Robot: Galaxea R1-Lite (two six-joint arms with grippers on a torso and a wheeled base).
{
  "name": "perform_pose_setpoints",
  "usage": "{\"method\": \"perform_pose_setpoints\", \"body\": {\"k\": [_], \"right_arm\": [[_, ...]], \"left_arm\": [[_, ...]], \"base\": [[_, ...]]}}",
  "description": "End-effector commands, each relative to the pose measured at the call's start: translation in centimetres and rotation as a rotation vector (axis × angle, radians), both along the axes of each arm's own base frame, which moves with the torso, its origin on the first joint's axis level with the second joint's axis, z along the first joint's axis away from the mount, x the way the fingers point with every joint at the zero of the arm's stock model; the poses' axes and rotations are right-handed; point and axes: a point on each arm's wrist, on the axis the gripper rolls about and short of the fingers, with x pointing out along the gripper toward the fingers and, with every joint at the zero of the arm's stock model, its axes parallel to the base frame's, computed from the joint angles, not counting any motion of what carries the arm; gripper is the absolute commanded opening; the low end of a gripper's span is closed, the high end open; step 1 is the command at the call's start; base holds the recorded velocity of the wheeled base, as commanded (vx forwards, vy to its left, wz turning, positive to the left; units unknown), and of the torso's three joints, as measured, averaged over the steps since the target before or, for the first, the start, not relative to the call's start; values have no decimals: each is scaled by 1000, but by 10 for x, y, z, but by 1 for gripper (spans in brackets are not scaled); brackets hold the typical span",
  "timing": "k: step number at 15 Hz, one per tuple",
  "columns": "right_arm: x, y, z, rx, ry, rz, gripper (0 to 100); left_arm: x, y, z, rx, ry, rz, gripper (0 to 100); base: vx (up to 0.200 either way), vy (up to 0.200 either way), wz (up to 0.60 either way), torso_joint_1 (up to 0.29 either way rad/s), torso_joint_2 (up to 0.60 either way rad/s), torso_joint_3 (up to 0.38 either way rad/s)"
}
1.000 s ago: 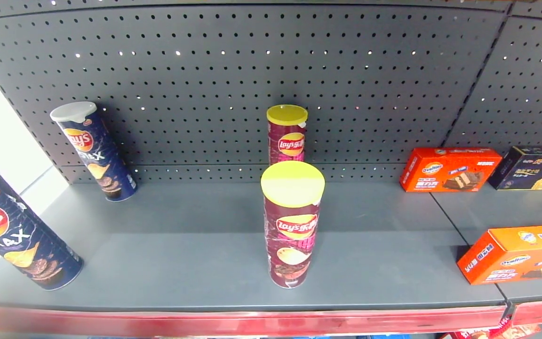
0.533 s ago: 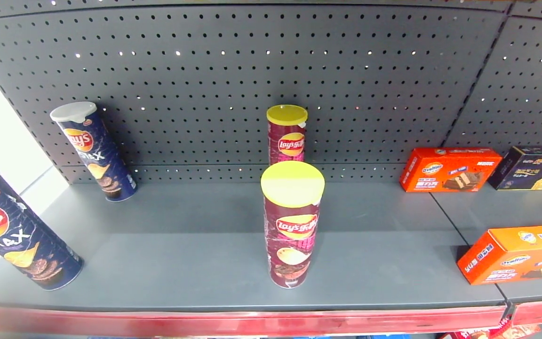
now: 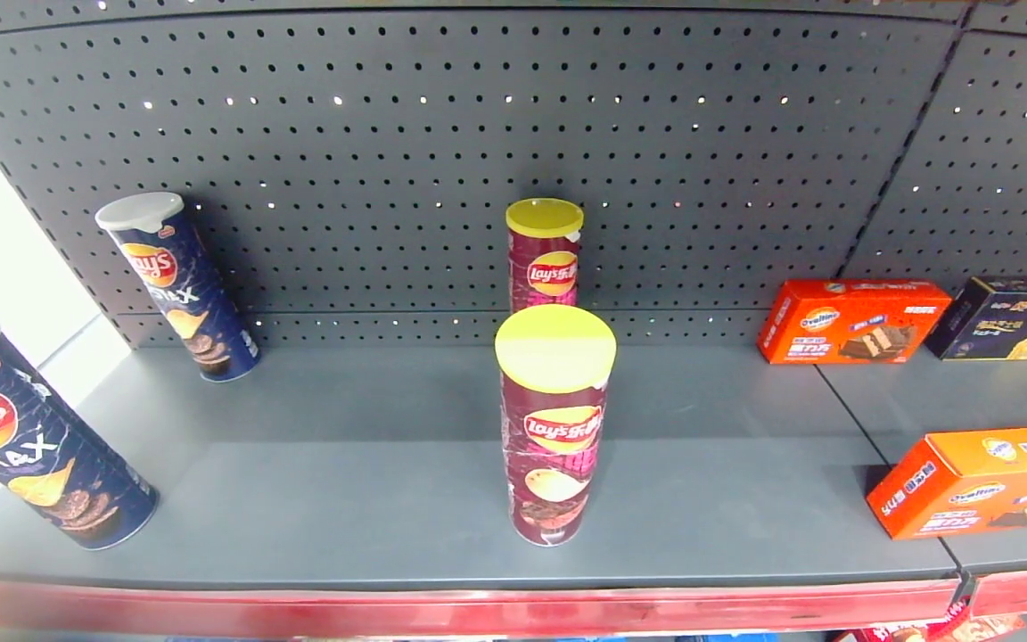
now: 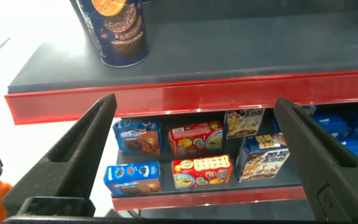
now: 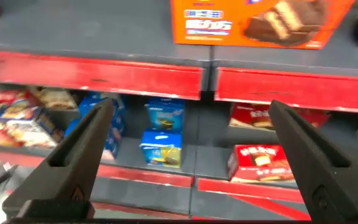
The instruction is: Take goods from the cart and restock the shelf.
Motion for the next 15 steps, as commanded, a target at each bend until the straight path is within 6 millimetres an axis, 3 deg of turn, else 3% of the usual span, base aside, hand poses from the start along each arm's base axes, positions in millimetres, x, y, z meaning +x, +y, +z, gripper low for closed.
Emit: {"method": "perform_pose_setpoints", "body": {"k": [1,13,15], "right_arm": [[-6,1,-1,8,-85,-70,100],[-6,1,-2,3,-84,-68,100],[-6,1,-2,5,-84,-68,100]], "left_arm": [[0,0,0,-1,1,1,100],[0,0,0,-1,-2,5,100],[0,0,0,-1,-2,5,100]], "base": [[0,0,0,0,0,0],[0,0,0,0,0,0],[-200,0,0,2,5,2]]}}
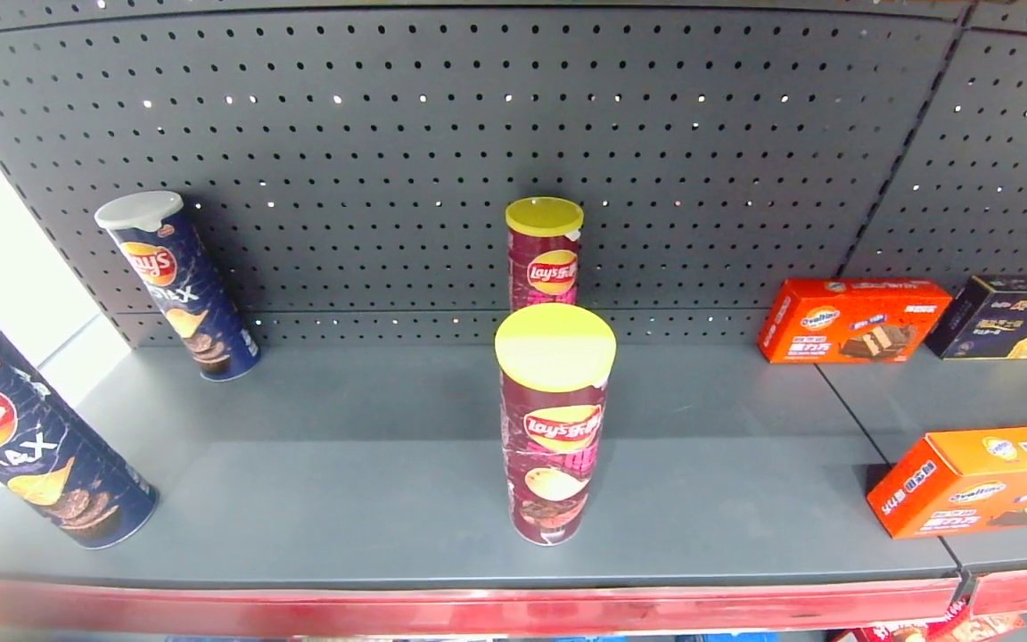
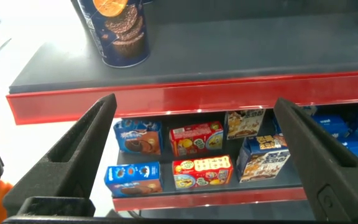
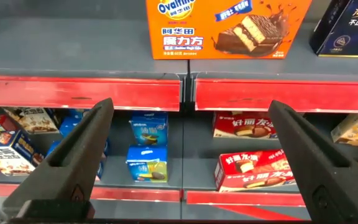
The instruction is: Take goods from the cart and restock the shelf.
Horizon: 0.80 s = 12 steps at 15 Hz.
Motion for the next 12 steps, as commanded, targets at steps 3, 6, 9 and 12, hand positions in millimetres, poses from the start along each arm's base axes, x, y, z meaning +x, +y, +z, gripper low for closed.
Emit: {"method": "perform_pose_setpoints", "body": {"k": [3,6,9,12], "right_arm": [[0,0,0,1,1,1,100],[0,0,0,1,1,1,100],[0,0,0,0,1,1,100],[0,0,0,1,1,-1,100]], "left_arm": [[0,0,0,-1,1,1,100],[0,0,0,2,1,-1,100],[0,0,0,1,1,-1,100],[0,0,0,-1,2,1,100]], "base": [[0,0,0,0,0,0],[0,0,0,0,0,0],[0,0,0,0,0,0],[0,0,400,3,2,0]]}}
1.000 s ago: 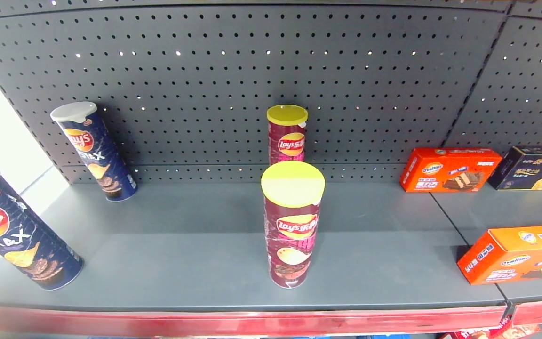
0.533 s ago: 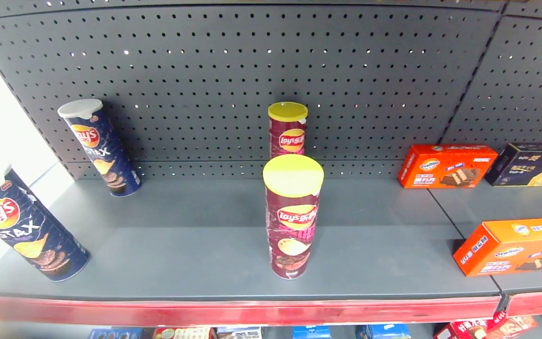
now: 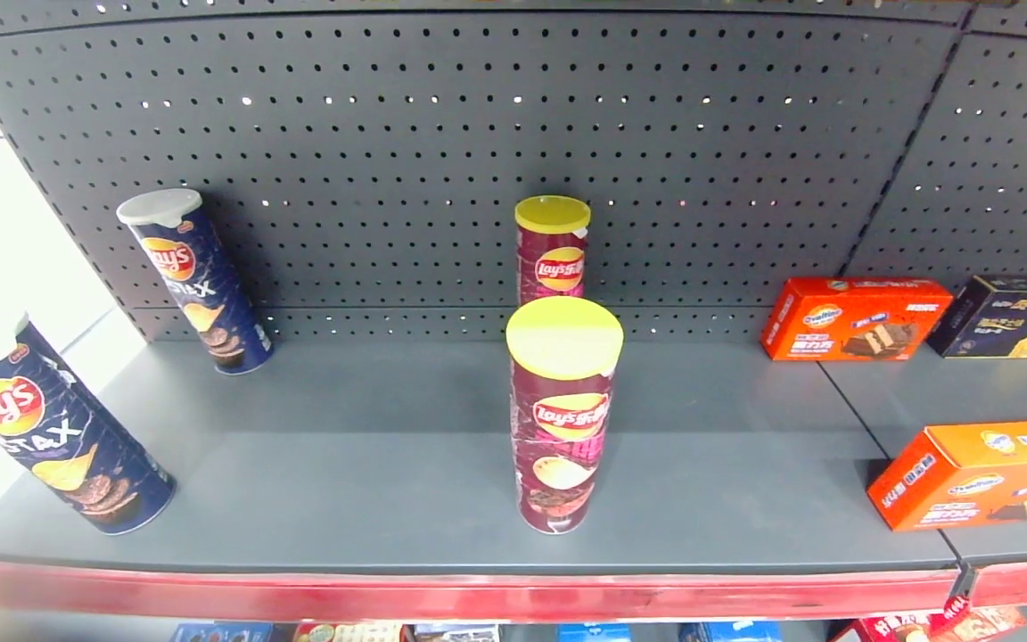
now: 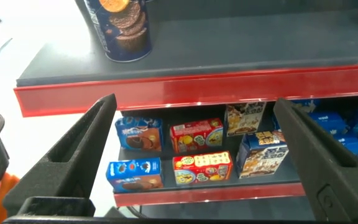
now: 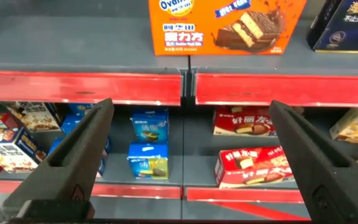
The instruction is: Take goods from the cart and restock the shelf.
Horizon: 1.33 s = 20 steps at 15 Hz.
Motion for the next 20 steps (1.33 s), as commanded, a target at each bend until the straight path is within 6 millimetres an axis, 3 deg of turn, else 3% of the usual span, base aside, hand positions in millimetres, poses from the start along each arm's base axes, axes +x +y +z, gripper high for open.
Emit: {"method": "perform_pose_setpoints", "body": {"k": [1,6,8,20], "right_arm": [[0,0,0,1,2,1,100],[0,0,0,1,2,1,100],[0,0,0,1,2,1,100],[0,0,0,0,2,2,100]], "left_arm": [[0,0,0,-1,1,2,100],[0,0,0,1,2,0,100],[0,0,0,1,1,0,100],[0,0,0,-7,3,6,100]], "base": [[0,0,0,0,0,0],[0,0,0,0,0,0],[0,0,-600,5,2,2],[0,0,0,0,0,0]]}}
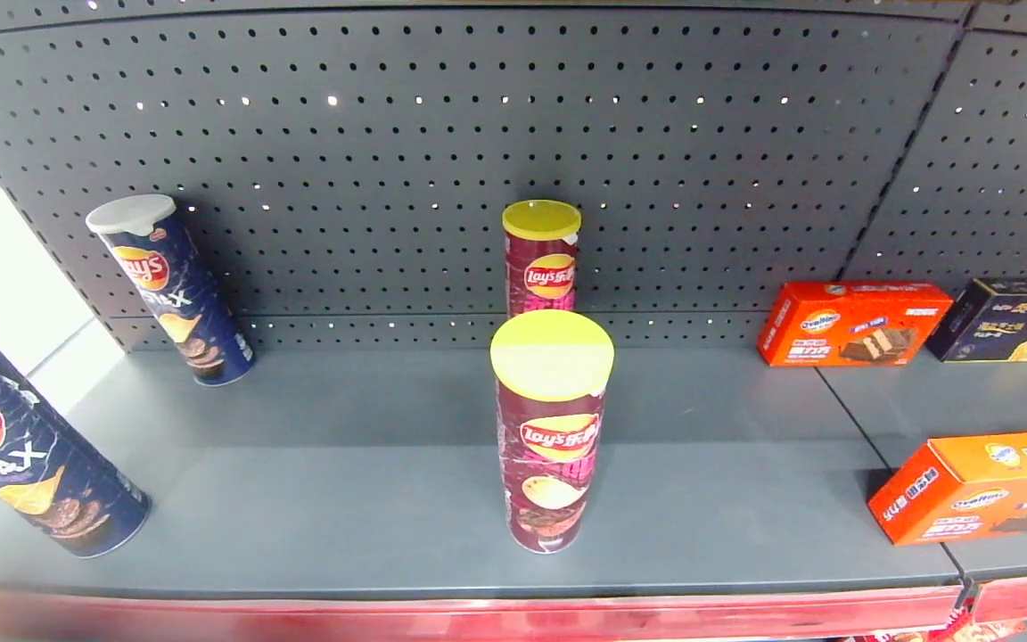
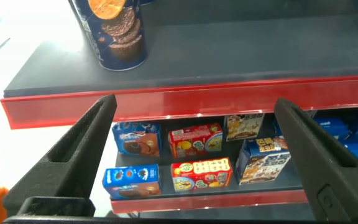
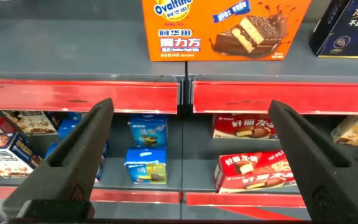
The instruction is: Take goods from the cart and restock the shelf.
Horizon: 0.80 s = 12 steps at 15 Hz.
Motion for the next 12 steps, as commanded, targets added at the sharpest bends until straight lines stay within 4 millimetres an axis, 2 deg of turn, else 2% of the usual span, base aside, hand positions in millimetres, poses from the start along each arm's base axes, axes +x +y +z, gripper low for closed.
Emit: {"method": "perform_pose_setpoints", "body": {"k": [1,12], "right_arm": [[0,0,0,-1,2,-1,100],[0,0,0,-1,2,-1,100]], "left_arm": [[0,0,0,-1,0,1,100],[0,0,0,-1,0,1,100]], "base": [[0,0,0,0,0,0],[0,0,0,0,0,0]]}}
